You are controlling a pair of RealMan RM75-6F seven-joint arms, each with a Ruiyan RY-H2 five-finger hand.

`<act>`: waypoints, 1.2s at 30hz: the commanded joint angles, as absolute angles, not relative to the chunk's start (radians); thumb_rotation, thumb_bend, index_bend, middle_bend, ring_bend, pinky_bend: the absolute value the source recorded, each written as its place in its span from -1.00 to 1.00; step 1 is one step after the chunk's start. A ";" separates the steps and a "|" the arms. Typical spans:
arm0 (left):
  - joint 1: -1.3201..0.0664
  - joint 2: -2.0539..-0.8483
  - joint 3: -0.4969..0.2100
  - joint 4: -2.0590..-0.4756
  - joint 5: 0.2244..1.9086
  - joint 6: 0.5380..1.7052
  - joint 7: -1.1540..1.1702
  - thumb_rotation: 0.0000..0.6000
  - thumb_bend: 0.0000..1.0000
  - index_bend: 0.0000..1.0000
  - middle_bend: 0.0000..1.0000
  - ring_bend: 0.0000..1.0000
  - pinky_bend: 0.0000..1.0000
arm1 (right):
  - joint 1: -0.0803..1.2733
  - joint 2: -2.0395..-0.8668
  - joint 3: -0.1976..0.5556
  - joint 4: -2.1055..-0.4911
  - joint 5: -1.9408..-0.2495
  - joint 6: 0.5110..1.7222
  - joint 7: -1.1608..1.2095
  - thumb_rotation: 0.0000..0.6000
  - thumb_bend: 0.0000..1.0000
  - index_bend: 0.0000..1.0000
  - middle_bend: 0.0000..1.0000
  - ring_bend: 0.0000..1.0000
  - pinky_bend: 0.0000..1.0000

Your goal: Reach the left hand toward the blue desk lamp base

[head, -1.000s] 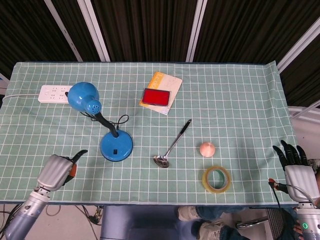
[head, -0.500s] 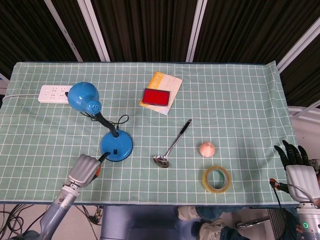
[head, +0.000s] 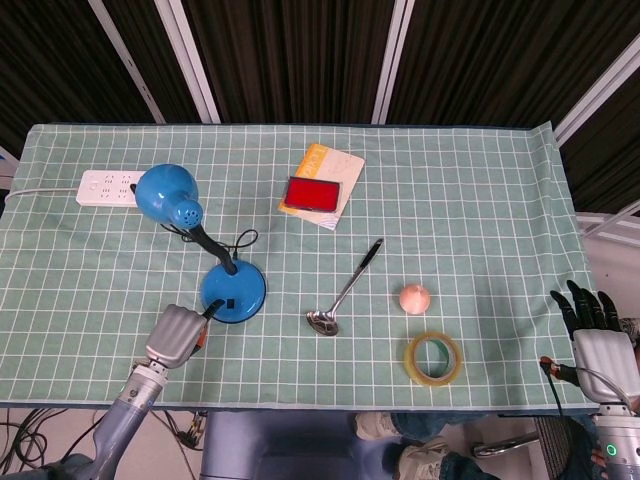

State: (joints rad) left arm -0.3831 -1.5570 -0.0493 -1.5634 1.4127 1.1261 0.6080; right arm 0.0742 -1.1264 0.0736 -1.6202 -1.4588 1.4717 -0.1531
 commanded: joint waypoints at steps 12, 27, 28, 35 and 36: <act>-0.410 -1.580 -0.046 -1.545 1.386 1.107 0.635 1.00 0.59 -0.57 0.63 0.60 0.83 | 0.074 -1.126 0.075 -1.624 -1.453 1.469 -0.156 1.00 -0.66 -0.75 -0.93 -0.85 -1.00; -0.424 -1.599 -0.027 -1.530 1.358 1.100 0.671 1.00 0.59 -0.56 0.63 0.60 0.83 | 0.074 -1.125 0.077 -1.626 -1.449 1.469 -0.156 1.00 -0.66 -0.75 -0.93 -0.85 -1.00; -0.425 -1.599 -0.026 -1.529 1.357 1.099 0.672 1.00 0.59 -0.56 0.63 0.60 0.83 | 0.074 -1.125 0.077 -1.626 -1.449 1.470 -0.156 1.00 -0.66 -0.75 -0.93 -0.85 -1.00; -0.426 -1.596 -0.014 -1.532 1.354 1.102 0.683 1.00 0.59 -0.50 0.64 0.60 0.83 | 0.075 -1.127 0.078 -1.625 -1.451 1.471 -0.157 1.00 -0.66 -0.75 -0.93 -0.85 -1.00; -0.425 -1.594 -0.013 -1.534 1.354 1.105 0.684 1.00 0.59 -0.50 0.64 0.60 0.83 | 0.075 -1.127 0.077 -1.625 -1.451 1.471 -0.157 1.00 -0.66 -0.75 -0.93 -0.85 -1.00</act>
